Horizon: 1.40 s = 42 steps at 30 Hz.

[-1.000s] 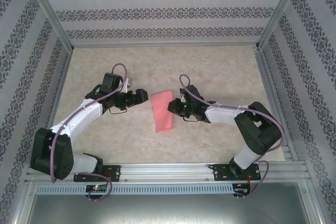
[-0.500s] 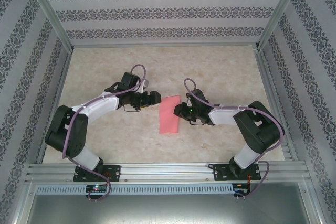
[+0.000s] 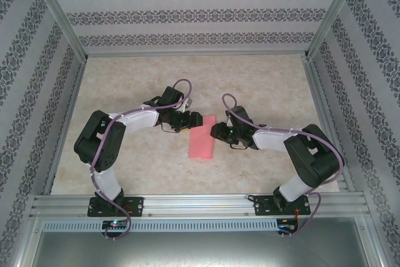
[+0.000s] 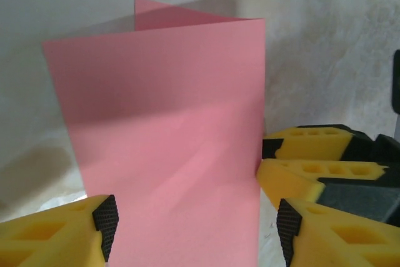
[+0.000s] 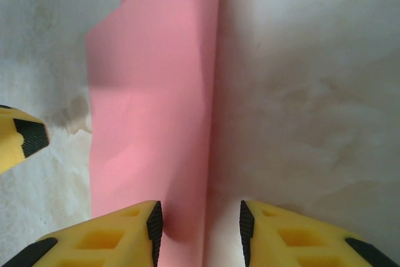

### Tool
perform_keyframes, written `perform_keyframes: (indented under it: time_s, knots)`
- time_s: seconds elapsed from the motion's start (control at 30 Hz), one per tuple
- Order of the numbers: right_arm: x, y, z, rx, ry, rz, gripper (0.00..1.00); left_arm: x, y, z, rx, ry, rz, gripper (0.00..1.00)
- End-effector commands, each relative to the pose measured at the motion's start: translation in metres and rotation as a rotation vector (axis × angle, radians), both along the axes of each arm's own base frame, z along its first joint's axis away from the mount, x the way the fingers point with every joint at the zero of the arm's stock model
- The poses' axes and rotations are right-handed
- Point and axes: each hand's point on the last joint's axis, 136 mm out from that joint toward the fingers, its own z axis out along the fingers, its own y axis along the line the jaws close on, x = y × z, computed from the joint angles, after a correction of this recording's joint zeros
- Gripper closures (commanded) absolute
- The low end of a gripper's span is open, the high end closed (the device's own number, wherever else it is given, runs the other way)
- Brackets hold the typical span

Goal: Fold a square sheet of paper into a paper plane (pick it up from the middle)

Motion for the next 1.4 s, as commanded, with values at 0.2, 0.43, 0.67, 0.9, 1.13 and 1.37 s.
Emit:
perform_keyframes:
  time_s: [0.2,0.43,0.67,0.9,1.13,1.37]
  knots:
    - [0.016,-0.005,0.014,-0.037,-0.045,0.018,0.56,0.012,-0.012,-0.004,0.000,-0.027,-0.023,0.32]
    - [0.036,-0.001,0.026,-0.014,-0.058,0.010,0.53,0.009,-0.010,-0.005,-0.003,-0.032,-0.028,0.33]
    - [0.051,0.006,0.012,-0.053,-0.018,0.026,0.48,0.006,-0.005,0.014,0.005,-0.074,-0.029,0.33]
    - [0.053,0.004,-0.005,-0.112,0.029,0.049,0.57,0.001,0.002,0.023,0.027,-0.093,-0.038,0.32]
    - [0.048,-0.007,-0.010,-0.132,0.040,0.028,0.68,0.002,0.004,0.020,0.058,-0.094,-0.047,0.32]
    - [0.038,-0.023,-0.016,-0.172,0.046,0.019,0.68,0.009,-0.001,0.010,0.062,-0.075,-0.051,0.32]
